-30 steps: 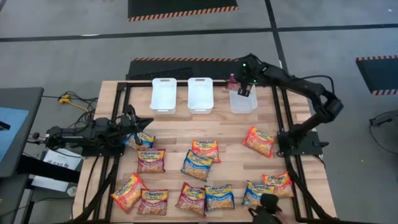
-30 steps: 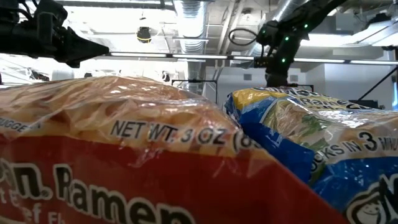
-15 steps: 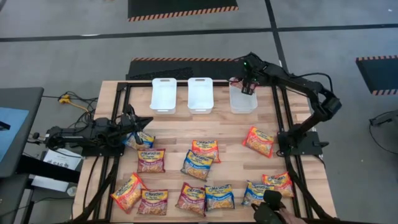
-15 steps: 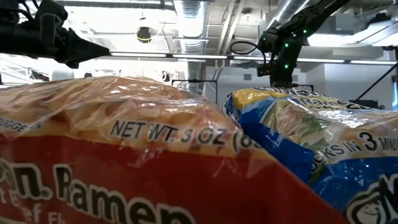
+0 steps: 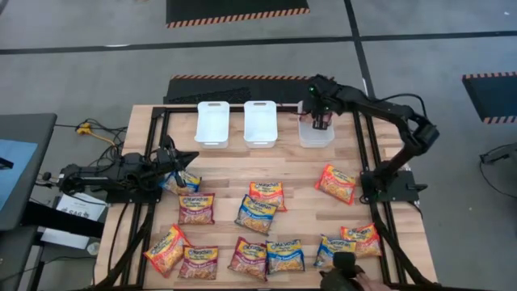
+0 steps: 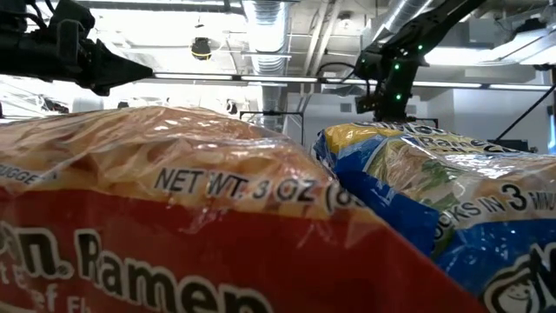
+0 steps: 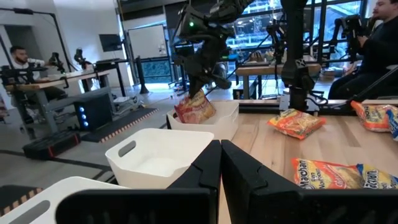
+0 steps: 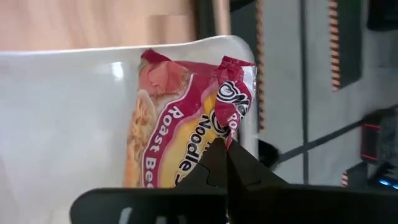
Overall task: Sort Maruchan noodles
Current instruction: Put the red noodle pack into the right white bin
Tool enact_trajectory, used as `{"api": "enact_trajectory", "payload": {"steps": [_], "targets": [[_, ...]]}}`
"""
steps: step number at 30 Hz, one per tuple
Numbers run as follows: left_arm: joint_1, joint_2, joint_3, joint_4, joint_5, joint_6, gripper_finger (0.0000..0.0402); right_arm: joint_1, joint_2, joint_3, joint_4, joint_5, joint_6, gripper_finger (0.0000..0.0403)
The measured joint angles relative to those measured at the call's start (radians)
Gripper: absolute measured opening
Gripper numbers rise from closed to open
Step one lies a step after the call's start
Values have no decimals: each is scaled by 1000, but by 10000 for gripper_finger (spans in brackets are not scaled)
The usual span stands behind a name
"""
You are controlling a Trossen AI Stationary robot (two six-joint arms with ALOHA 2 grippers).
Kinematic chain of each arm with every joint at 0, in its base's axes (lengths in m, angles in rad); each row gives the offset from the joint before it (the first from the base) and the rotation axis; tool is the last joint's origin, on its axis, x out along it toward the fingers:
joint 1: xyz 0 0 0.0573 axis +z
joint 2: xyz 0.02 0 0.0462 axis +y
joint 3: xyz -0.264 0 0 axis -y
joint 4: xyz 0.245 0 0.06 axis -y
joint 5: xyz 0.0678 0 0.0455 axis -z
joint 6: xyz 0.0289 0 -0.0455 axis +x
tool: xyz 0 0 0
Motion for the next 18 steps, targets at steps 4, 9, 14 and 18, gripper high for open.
{"api": "enact_trajectory", "payload": {"steps": [4, 9, 14, 18], "targets": [[0, 0, 0, 0, -1, 0, 0, 17, 46, 0, 34, 45, -13, 6], [0, 0, 0, 0, -1, 3, 0, 28, 80, 0, 98, 71, -66, 6], [0, 0, 0, 0, -1, 4, 0, 38, 94, 0, 122, 170, -122, 6], [0, 0, 0, 0, -1, 19, 0, 53, 90, 0, 155, 208, -176, 6]]}}
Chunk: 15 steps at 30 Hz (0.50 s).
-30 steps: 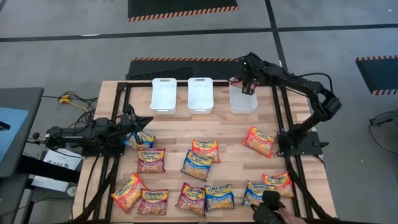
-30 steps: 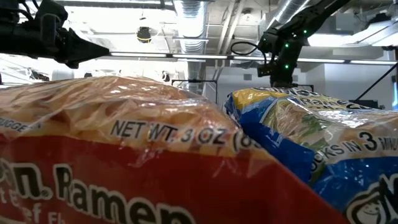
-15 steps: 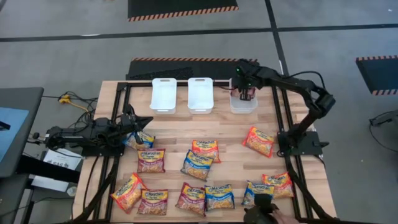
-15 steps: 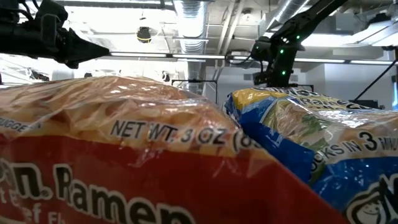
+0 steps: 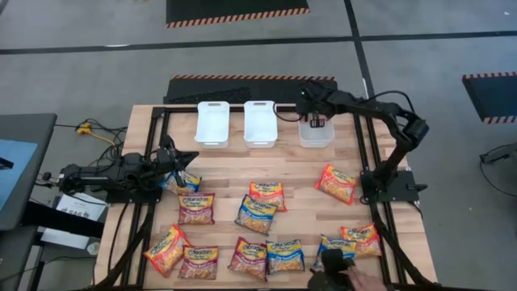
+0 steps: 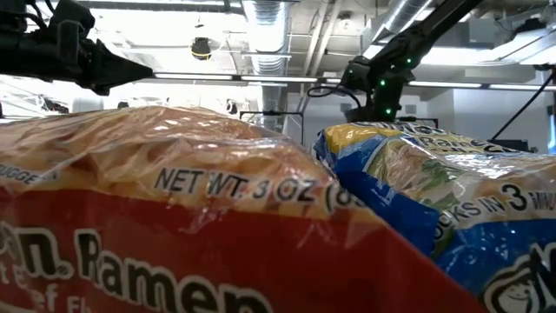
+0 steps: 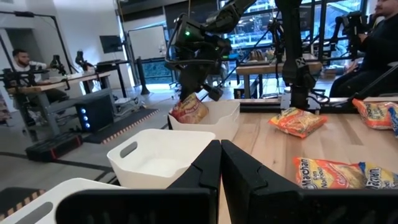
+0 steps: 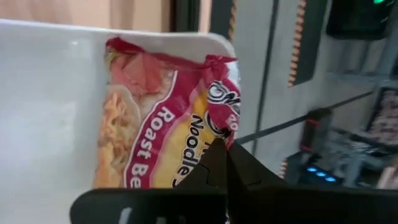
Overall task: Sort Maruchan noodles
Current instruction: Put the red noodle pack into the right white bin
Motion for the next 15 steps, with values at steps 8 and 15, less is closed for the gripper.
{"api": "enact_trajectory", "payload": {"steps": [8, 15], "targets": [[0, 0, 0, 0, 0, 14, 0, 7, 6, 0, -8, -3, 13, 21], [0, 0, 0, -1, 0, 19, 0, 14, 6, 1, -12, -2, 14, 58]]}}
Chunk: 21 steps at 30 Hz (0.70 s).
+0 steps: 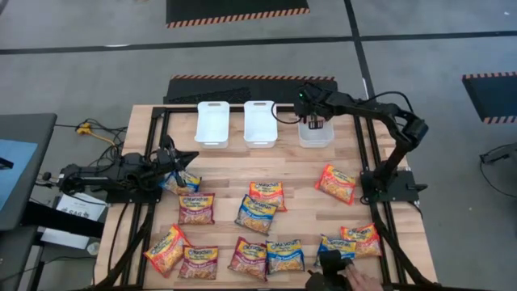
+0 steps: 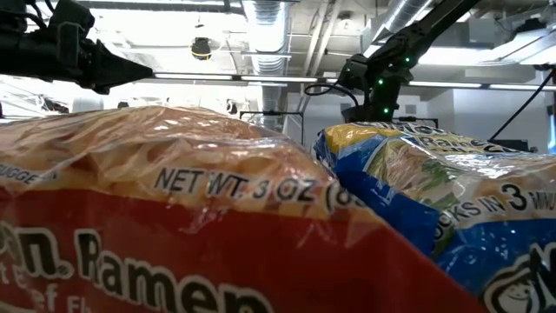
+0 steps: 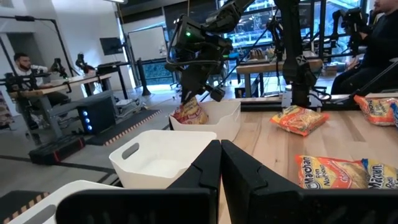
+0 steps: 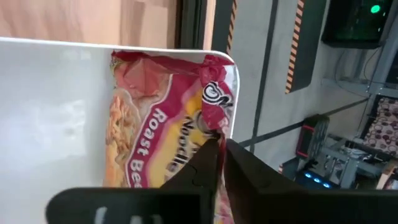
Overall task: Sort Maruchan noodles
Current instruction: Put the red noodle pack into the right white bin, then put the blue noodle pack into the middle white bin
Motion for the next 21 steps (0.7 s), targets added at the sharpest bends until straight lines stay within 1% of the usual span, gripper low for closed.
{"api": "enact_trajectory", "payload": {"steps": [6, 9, 13, 15, 21], "targets": [[0, 0, 0, 0, 0, -4, 0, -1, 0, 0, -2, 14, 2, 86], [0, 0, 0, -1, 0, -5, 0, 1, 0, 0, -2, 65, 2, 104], [0, 0, 0, -1, 0, 2, 0, 19, -4, 0, 1, 181, 2, 129], [0, 0, 0, -1, 0, 4, 0, 35, -16, 0, 6, 215, 3, 141], [0, 0, 0, -1, -4, 22, 0, 106, -64, 0, 43, 187, 23, 160]]}}
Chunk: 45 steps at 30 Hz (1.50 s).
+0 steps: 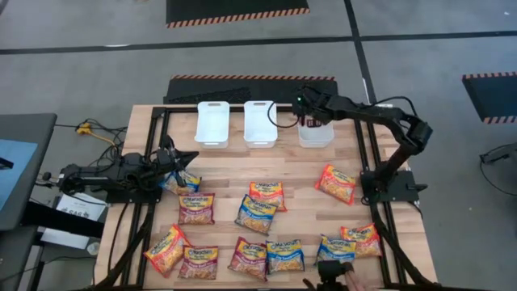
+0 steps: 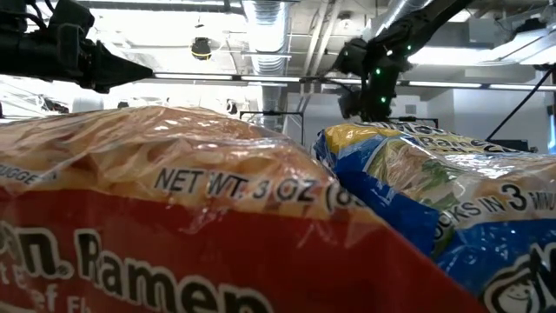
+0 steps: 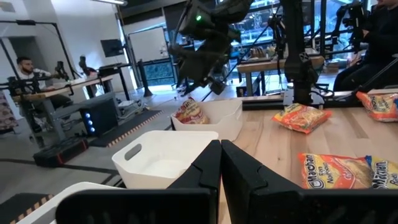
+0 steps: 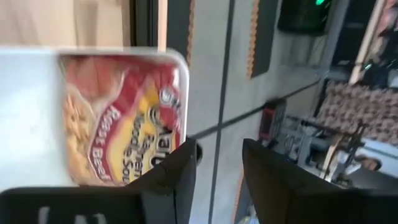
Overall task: Sort Maruchan noodles
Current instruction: Put the blue noodle pack into the middle white bin
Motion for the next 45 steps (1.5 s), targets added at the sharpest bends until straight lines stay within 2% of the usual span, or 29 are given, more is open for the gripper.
{"api": "enact_trajectory", "payload": {"steps": [9, 14, 17, 19, 25, 31, 34, 39, 45], "targets": [[0, 0, 0, 6, -46, 68, 6, 153, -99, 0, 75, -9, 188, 160], [0, 0, 0, 8, -131, 64, 38, 235, -124, 0, 75, -9, 265, 161], [1, 0, 0, 17, -141, 63, 67, 275, -124, 0, 75, -9, 269, 162], [1, 0, 0, 49, -129, 65, 89, 299, -119, 0, 81, -9, 299, 162], [0, 0, 0, 197, -71, 89, 146, 366, -116, 0, 78, -10, 520, 162], [0, 0, 4, 292, 82, 80, 157, 457, -116, 0, 132, -10, 558, 162], [0, 0, 50, 230, 109, 62, 157, 479, -116, 9, 210, -9, 558, 162], [0, 36, 209, 85, 120, 58, 157, 477, -116, 104, 312, -8, 557, 162], [0, 201, 440, 36, 178, 34, 157, 481, -116, 269, 306, -7, 563, 162]]}}
